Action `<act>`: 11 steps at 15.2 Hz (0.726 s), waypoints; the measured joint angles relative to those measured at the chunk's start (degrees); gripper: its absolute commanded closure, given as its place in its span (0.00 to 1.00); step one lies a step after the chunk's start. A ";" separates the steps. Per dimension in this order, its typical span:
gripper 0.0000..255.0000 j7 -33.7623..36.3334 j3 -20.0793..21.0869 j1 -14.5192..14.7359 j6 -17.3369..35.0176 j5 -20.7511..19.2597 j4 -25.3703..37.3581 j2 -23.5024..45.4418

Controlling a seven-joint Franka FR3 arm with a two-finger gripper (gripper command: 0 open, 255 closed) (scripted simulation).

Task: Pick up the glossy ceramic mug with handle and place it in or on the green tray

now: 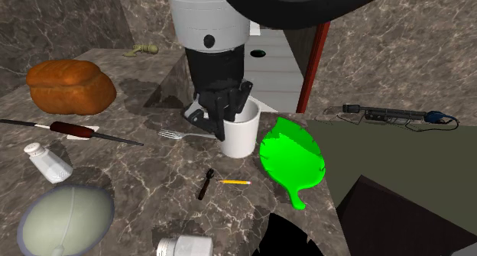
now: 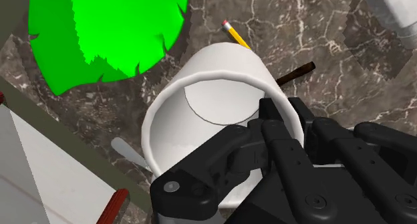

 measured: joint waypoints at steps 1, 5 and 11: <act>1.00 -1.16 -0.51 -0.56 0.24 0.59 -1.81 -1.75; 1.00 -6.64 -3.37 -2.78 0.77 2.67 -8.96 -8.98; 1.00 -14.73 -8.48 -5.20 0.99 4.01 -18.48 -18.73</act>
